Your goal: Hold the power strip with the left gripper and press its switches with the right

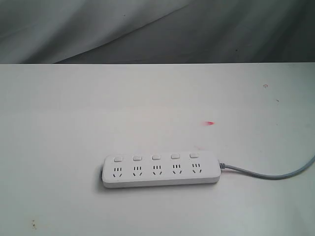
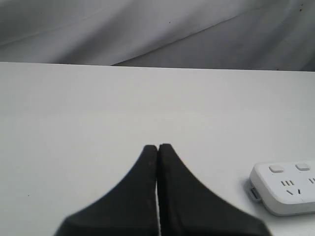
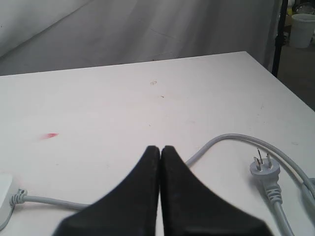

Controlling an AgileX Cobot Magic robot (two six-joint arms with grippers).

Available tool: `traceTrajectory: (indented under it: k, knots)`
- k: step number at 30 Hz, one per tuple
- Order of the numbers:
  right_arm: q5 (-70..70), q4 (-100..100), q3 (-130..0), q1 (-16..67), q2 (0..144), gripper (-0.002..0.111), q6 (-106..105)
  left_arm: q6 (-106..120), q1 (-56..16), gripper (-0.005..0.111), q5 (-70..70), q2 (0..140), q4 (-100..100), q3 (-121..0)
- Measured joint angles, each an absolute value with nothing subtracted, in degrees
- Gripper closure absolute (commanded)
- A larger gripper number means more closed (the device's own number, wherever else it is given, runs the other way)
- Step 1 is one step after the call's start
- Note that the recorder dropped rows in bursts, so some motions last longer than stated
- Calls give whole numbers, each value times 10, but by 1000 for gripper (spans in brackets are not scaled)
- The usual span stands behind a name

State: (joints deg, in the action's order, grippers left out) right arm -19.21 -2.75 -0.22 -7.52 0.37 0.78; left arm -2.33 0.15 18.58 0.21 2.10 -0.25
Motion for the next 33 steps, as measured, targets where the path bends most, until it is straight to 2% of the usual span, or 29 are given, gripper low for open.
traceTrajectory:
  k: [33]
  knots:
    - [-192,-27,-2,-75,4,108,8,-8,1,107,186,2,21,-3]
